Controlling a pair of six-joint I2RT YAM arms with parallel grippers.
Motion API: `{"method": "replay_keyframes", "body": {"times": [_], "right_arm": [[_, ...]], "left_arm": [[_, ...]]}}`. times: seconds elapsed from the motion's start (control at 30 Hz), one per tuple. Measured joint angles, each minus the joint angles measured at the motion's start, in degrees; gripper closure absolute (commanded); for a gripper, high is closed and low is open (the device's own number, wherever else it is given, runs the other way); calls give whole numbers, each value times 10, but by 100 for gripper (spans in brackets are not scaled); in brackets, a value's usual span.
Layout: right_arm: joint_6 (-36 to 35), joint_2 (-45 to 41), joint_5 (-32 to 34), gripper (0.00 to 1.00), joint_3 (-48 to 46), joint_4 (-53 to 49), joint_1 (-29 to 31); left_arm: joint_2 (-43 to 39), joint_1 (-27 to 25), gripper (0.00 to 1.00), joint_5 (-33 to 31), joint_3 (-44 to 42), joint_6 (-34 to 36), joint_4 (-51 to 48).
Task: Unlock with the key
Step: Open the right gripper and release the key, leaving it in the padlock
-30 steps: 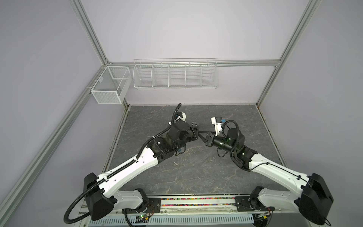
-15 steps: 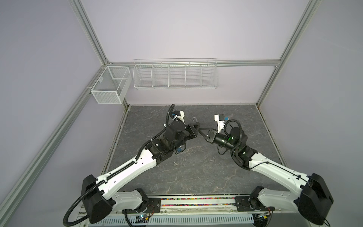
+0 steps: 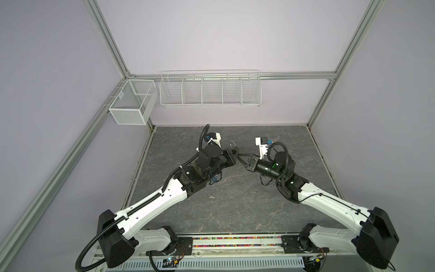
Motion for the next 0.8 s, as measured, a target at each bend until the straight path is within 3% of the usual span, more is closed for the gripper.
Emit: {"method": "replay_keyframes", "body": {"times": [0.33,0.6,0.8], "right_arm": [[-67,-12,2,74,7,-63,8],[-143,-57,37,40,39,-208,8],[-209,-50,55,27,139,-345,3]], "left_arm": [[7,1,100,-16,27,34,-70],[7,11,100,-13,36,90,-123],[-24,11,100,16,-27,189,-119]]}}
